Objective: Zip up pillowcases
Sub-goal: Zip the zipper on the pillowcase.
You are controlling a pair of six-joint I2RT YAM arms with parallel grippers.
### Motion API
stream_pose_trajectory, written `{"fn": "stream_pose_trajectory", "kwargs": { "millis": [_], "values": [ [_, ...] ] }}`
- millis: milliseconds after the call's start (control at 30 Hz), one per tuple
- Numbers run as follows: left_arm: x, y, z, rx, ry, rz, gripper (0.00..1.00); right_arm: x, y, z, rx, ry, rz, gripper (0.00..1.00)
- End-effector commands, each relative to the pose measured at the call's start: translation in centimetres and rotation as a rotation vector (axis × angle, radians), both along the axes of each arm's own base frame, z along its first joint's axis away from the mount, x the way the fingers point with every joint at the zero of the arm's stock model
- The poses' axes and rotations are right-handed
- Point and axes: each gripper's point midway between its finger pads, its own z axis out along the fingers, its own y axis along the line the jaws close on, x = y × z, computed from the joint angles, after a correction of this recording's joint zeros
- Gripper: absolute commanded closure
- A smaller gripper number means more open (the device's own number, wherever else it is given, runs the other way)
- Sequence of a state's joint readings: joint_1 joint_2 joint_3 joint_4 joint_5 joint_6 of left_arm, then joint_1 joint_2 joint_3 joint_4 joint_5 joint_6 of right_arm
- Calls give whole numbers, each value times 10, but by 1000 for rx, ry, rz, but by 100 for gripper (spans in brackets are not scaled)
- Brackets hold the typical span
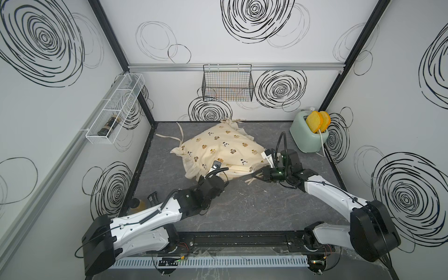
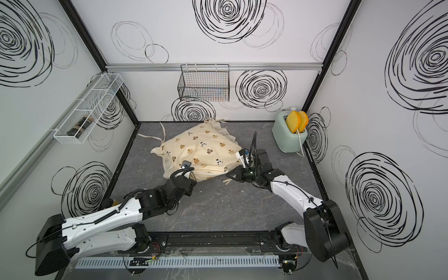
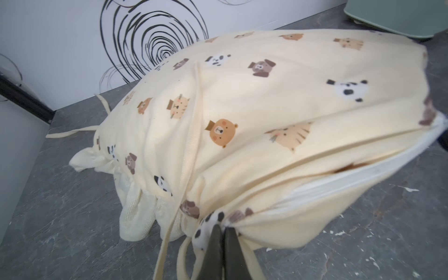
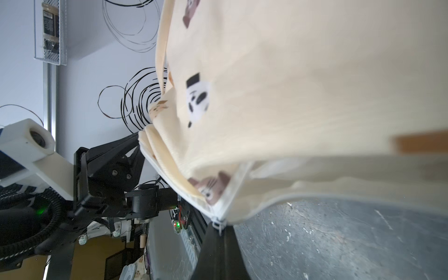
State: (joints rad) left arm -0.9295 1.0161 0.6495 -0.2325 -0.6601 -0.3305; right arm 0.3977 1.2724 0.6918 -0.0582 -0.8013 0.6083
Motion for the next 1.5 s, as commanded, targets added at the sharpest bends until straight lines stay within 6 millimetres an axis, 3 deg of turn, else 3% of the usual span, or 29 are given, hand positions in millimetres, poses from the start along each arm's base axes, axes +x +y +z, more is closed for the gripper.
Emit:
{"fn": "stream_pose_trajectory", "kwargs": {
  "millis": [0,200,533,867,1133,1333,1467],
  "values": [
    [3,42,-3,14,-11,175,100,2,-17,-5,-25,-9,-29,100],
    [6,60,-13,-33,32,264,100,17,-47,-16,-62,-11,-98,100],
    [7,68,-15,-90,44,325,100,44,-108,-47,-186,14,-220,100],
    [8,76,-13,-134,41,350,100,68,-131,-50,-252,6,-305,100],
    [15,51,-17,-196,71,281,100,70,-123,-55,-250,10,-292,100],
    [14,2,-21,-308,117,158,100,80,-114,-63,-283,23,-278,100],
    [6,-31,-37,-355,167,95,100,90,-113,-77,-315,28,-281,97]
  ]
}}
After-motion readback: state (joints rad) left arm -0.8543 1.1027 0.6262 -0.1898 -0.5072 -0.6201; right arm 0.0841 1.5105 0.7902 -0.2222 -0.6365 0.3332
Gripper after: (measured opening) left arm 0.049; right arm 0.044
